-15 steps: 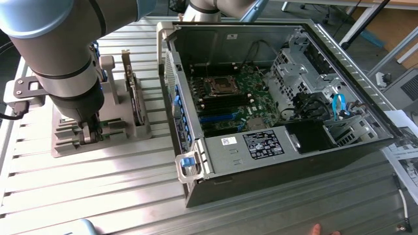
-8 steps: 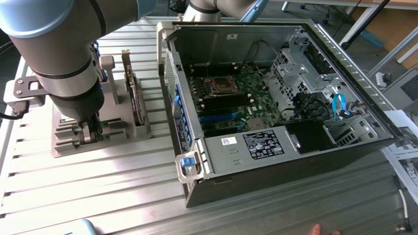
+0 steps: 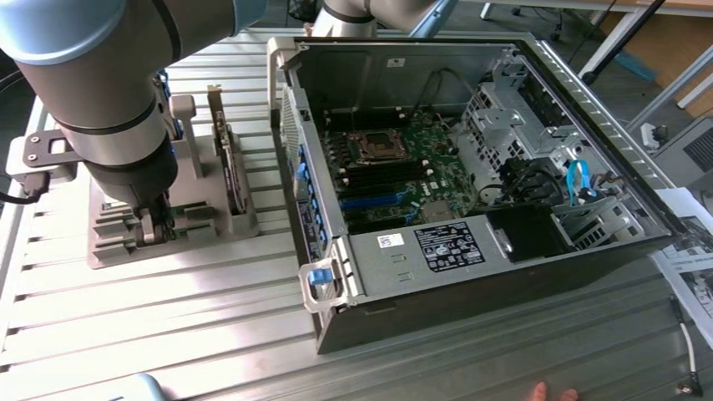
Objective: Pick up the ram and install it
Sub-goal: 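Pick up the ram and move it above insertion slot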
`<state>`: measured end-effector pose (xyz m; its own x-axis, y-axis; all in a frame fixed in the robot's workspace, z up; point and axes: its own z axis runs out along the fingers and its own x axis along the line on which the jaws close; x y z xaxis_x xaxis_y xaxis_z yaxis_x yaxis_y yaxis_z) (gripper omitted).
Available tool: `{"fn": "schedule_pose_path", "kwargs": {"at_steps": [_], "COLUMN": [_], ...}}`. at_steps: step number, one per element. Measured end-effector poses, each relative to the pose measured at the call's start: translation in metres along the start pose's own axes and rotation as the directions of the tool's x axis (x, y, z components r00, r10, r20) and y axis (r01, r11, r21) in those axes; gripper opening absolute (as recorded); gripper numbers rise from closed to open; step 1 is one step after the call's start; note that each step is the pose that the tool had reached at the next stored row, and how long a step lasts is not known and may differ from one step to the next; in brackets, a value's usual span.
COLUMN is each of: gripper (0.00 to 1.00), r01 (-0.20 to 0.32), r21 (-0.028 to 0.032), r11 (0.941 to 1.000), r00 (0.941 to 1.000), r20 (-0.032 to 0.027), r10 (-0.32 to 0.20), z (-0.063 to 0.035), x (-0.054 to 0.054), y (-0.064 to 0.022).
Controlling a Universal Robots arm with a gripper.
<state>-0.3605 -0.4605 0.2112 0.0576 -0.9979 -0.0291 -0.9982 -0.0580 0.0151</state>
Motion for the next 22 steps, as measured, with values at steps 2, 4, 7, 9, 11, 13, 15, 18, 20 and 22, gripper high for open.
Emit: {"fn": "schedule_pose_path", "kwargs": {"at_steps": [2,4,7,9,11,13,15,18,20,22], "gripper": [0.15,0.15,0.15,0.15,0.15,0.15,0.15,0.15,0.14,0.12], "r01": [0.0,0.0,0.0,0.0,0.0,0.0,0.0,0.0,0.0,0.0], "r21": [0.0,0.0001,0.0,0.0,-0.0001,-0.0001,0.0,0.0,-0.0001,-0.0001], "r11": [1.0,1.0,1.0,1.0,1.0,1.0,1.0,1.0,1.0,1.0], "r00": [1.0,1.0,1.0,1.0,1.0,1.0,1.0,1.0,1.0,1.0], "r20": [0.0,0.0,0.0,0.0,0.0,0.0,0.0,0.0,0.0,0.0], "r10": [0.0,0.0,0.0,0.0,0.0,0.0,0.0,0.0,0.0,0.0], "z": [0.0,0.0,0.0,0.0,0.0,0.0,0.0,0.0,0.0,0.0], "x": [0.0,0.0,0.0,0.0001,0.0003,0.0006,0.0008,0.0008,0.0008,0.0008], "y": [0.0,0.0,0.0,0.0,0.0,0.0001,0.0,0.0,0.0,0.0001]}}
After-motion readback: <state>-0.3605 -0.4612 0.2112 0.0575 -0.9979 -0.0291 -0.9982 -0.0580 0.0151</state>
